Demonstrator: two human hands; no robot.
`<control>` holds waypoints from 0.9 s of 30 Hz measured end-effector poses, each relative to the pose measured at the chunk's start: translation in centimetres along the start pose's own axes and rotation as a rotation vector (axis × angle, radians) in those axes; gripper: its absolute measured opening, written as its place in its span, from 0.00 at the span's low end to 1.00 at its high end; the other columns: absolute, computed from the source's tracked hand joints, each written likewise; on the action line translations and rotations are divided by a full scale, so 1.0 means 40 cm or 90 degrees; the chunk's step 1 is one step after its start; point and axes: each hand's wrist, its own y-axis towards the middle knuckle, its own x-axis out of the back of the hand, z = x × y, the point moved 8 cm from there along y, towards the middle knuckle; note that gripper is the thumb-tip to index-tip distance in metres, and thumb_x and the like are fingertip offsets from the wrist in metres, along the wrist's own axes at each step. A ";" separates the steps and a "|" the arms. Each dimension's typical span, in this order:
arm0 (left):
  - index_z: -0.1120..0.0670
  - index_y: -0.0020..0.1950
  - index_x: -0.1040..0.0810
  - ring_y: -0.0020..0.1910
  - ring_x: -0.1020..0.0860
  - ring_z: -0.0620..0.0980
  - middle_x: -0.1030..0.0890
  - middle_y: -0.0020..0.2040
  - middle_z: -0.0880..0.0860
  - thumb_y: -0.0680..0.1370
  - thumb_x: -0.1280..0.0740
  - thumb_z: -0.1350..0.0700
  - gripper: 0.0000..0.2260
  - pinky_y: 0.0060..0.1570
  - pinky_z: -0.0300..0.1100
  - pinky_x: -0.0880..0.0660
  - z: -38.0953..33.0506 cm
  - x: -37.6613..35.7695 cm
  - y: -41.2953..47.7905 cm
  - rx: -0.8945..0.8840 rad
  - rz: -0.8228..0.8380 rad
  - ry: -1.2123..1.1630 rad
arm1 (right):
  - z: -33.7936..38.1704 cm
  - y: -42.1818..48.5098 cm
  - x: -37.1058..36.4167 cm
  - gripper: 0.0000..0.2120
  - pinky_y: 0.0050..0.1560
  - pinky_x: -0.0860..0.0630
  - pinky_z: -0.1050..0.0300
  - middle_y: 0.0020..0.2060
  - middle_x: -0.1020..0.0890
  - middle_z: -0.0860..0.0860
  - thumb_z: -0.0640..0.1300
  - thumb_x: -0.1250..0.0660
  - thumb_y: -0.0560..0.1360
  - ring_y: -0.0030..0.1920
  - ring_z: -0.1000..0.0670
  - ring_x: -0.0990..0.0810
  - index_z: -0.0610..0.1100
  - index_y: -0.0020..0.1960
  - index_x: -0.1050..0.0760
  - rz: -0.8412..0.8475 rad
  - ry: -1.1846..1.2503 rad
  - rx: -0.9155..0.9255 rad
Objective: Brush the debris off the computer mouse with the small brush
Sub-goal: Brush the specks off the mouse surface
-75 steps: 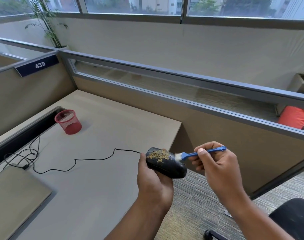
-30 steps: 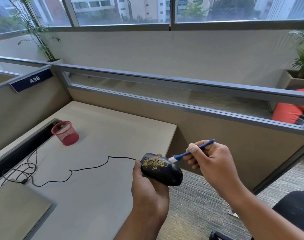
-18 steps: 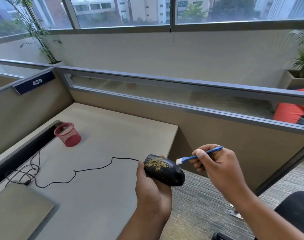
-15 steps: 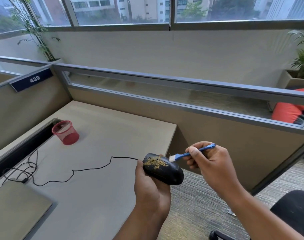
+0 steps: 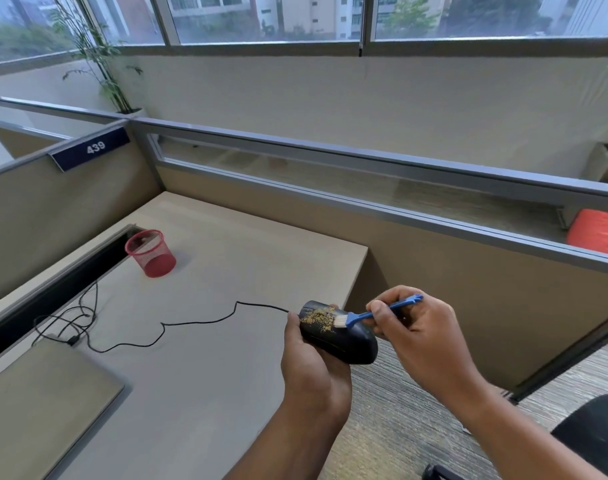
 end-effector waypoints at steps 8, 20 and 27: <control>0.58 0.67 0.26 0.62 0.22 0.61 0.20 0.61 0.65 0.82 0.49 0.40 0.27 0.70 0.57 0.33 0.003 0.015 0.007 -0.006 -0.006 0.014 | 0.033 0.008 -0.008 0.08 0.34 0.19 0.41 0.31 0.15 0.48 0.50 0.33 0.74 0.31 0.44 0.17 0.49 0.39 0.19 -0.002 0.018 0.033; 0.60 0.68 0.27 0.62 0.22 0.60 0.21 0.62 0.64 0.82 0.48 0.40 0.27 0.69 0.56 0.32 0.002 0.031 0.027 -0.026 -0.019 0.001 | 0.036 -0.007 -0.010 0.07 0.25 0.31 0.68 0.29 0.17 0.53 0.48 0.33 0.75 0.25 0.57 0.24 0.49 0.39 0.19 -0.005 -0.026 0.062; 0.60 0.66 0.26 0.58 0.22 0.59 0.21 0.58 0.62 0.82 0.48 0.40 0.27 0.68 0.55 0.31 -0.024 0.029 0.022 -0.034 -0.025 -0.013 | 0.022 -0.025 -0.050 0.08 0.22 0.28 0.61 0.27 0.17 0.49 0.42 0.33 0.76 0.24 0.53 0.23 0.51 0.39 0.21 0.042 -0.055 0.058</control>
